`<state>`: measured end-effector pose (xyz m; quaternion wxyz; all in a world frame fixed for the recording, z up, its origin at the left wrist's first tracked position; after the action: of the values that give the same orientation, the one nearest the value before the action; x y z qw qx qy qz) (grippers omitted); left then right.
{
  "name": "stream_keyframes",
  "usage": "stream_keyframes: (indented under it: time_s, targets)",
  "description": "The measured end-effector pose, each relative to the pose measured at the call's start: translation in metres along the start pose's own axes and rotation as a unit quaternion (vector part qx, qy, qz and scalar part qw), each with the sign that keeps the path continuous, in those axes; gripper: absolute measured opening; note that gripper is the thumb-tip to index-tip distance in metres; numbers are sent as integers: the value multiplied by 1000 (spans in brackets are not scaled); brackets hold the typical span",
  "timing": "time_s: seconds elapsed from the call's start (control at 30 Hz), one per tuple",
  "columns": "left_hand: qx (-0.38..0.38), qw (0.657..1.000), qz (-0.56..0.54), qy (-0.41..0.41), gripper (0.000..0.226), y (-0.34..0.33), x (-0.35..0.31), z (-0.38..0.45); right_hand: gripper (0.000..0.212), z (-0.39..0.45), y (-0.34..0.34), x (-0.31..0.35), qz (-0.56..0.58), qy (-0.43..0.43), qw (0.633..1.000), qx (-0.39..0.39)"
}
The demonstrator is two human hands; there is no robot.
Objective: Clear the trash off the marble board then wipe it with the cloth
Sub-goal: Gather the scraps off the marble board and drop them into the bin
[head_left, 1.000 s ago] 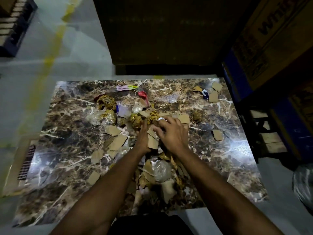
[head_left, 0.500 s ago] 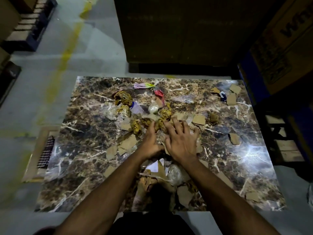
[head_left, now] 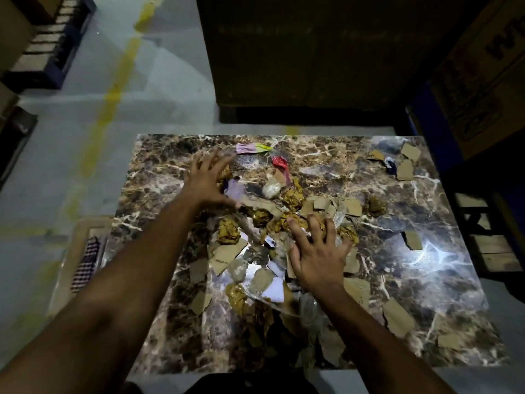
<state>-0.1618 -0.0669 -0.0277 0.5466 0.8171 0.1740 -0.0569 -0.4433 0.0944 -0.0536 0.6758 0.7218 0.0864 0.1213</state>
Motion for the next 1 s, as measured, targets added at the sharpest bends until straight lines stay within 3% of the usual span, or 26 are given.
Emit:
stream_keyframes:
  time_s: [0.07, 0.1, 0.27, 0.4, 0.5, 0.57, 0.67, 0.73, 0.83, 1.0]
  targets:
    - [87, 993, 73, -17, 140, -17, 23, 11, 59, 1, 1, 0, -4, -4, 1000, -2]
    - [96, 990, 97, -23, 138, -27, 29, 8, 59, 1, 2, 0, -4, -6, 1000, -3]
    - [-9, 994, 81, -73, 101, -68, 25, -35, 60, 3, -1, 1, -6, -13, 1000, -7]
    - [-63, 996, 56, -39, 84, -93, 15, -58, 59, 3, -1, 3, -9, -15, 1000, -15]
    - [-81, 996, -27, -14, 65, -98, 5, -59, 60, 3, -1, 3, -11, -14, 1000, -19]
    - [-63, 985, -160, -12, 59, -94, -6, -62, 61, 3, -2, 2, -9, -13, 1000, -13]
    - [36, 916, -400, 9, 59, -94, -30, -75, 62, 4, -2, 3, -5, -11, 1000, -8]
    - [71, 874, -479, 24, 75, -98, -49, -90, 60, 4, -3, 2, -4, -7, 1000, -1]
    - [59, 862, -504, 0, 89, -98, -81, -113, 56, 4, -4, 1, 10, -8, 1000, 10]
    - [-16, 906, -417, -73, 83, -97, -107, -134, 58, 6, -6, -5, 60, -6, 998, -4]
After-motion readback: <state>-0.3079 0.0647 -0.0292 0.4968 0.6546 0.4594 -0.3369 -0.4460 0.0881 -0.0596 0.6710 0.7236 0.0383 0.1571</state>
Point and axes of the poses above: each hand's wrist, its own z-axis towards the middle knuckle, its own y-axis out of the back of the hand, x = y × z, the point moved 3 cm from there along z, towards the middle knuckle, and after that the axes turned 15 degrees about y, right-handed, at the moved point
